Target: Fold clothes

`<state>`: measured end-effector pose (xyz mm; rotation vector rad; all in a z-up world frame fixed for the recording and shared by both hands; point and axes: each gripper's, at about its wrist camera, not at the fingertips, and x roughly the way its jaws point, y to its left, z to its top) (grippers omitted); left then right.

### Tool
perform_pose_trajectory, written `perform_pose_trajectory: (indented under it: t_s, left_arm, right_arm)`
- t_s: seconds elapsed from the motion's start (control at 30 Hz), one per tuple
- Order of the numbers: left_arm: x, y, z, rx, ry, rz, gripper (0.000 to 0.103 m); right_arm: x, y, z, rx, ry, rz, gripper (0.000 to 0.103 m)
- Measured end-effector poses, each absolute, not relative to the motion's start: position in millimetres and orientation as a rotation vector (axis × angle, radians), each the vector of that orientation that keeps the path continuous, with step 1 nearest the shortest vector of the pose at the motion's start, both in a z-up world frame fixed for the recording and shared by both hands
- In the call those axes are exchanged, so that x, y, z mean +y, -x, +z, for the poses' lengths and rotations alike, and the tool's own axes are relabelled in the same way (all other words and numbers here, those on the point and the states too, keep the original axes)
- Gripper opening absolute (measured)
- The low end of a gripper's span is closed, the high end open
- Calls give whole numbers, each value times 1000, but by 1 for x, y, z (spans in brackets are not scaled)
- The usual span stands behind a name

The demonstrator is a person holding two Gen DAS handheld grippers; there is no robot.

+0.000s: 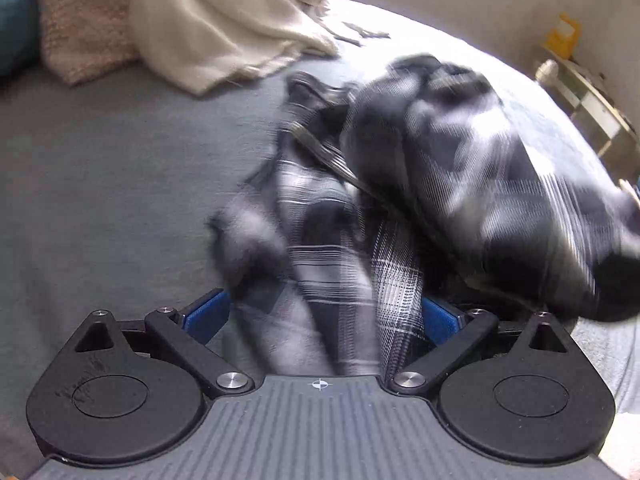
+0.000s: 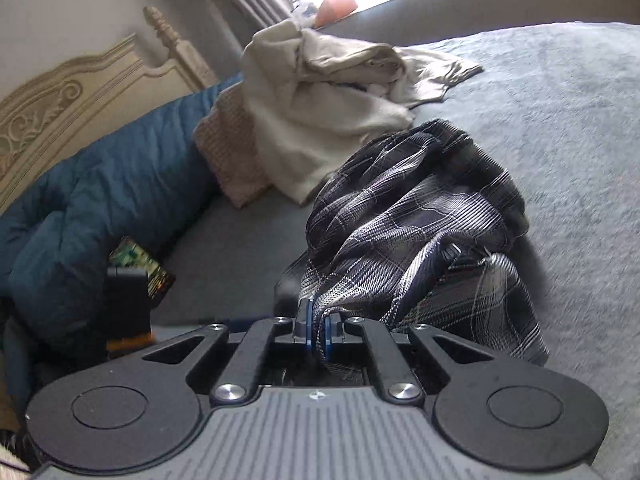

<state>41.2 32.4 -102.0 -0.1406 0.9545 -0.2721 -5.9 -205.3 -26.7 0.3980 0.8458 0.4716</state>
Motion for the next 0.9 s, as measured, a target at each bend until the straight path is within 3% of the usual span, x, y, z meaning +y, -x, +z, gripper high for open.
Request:
perform_pose_trajectory:
  t_s: [0.57,0.9]
  left_arm:
    - [63,-19,-38,676,231,-298,100]
    - [7,-10,-54,725,62,-455,100]
  right_arm:
    - [-148,65,-76,1040,-258,610,6]
    - [-157,66,-90,1080,-278,591,7]
